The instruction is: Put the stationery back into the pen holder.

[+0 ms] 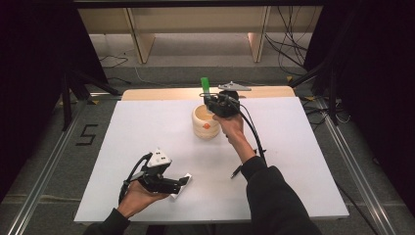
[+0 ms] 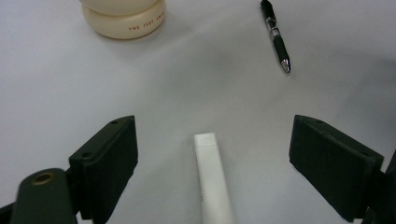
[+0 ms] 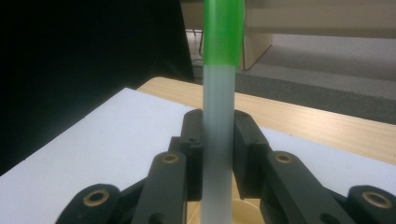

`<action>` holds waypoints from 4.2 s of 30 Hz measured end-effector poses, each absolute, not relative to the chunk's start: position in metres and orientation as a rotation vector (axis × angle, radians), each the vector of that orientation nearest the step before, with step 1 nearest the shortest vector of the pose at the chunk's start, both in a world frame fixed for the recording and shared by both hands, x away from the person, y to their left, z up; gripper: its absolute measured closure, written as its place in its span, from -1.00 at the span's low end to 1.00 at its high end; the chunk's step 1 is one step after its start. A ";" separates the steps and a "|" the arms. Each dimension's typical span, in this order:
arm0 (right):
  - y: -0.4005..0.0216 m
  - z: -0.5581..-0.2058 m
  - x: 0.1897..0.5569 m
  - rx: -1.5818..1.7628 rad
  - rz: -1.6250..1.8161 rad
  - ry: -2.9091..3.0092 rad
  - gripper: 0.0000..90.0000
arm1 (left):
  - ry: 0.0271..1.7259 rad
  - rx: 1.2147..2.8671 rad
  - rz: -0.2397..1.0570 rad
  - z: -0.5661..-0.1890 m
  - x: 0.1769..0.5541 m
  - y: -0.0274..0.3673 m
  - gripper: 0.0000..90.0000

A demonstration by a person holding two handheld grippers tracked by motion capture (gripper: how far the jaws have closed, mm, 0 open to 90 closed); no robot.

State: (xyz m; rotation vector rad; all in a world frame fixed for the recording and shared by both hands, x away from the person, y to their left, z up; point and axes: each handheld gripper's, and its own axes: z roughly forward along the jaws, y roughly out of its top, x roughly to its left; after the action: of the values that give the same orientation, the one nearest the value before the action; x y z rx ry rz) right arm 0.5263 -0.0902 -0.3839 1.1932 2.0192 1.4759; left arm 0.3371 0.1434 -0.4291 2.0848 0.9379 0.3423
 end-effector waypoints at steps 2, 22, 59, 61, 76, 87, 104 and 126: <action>-0.088 -0.385 0.528 1.193 1.471 2.019 0.70 | 0.939 2.088 0.343 -0.429 0.337 0.144 -0.67; -0.078 -0.401 0.534 1.200 1.395 2.043 0.70 | 0.940 2.135 0.342 -0.433 0.337 0.141 -0.66; -0.070 -0.415 0.536 1.210 1.305 2.051 0.69 | 0.980 2.176 0.328 -0.439 0.341 0.141 -0.66; -0.070 -0.415 0.536 1.207 1.301 2.054 0.69 | 0.978 2.177 0.327 -0.438 0.341 0.140 -0.66; -0.085 -0.394 0.529 1.260 1.376 2.008 -0.16 | 0.992 2.197 0.316 -0.439 0.342 0.141 -0.65; -0.105 -0.365 0.501 1.131 1.410 2.019 -0.28 | 1.027 2.245 0.287 -0.445 0.345 0.140 -0.64; -0.134 -0.352 0.453 0.970 1.394 2.059 -0.36 | 1.061 2.292 0.263 -0.450 0.347 0.138 -0.65; -0.165 -0.376 0.403 0.926 1.389 2.097 -0.43 | 1.067 2.374 0.229 -0.450 0.343 0.131 -0.64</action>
State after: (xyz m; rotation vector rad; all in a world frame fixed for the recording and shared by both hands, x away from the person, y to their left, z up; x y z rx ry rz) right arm 0.4031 -0.1652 -0.3757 0.9259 2.0968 1.3885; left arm 0.3433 0.1314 -0.4498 2.3737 1.0671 0.2294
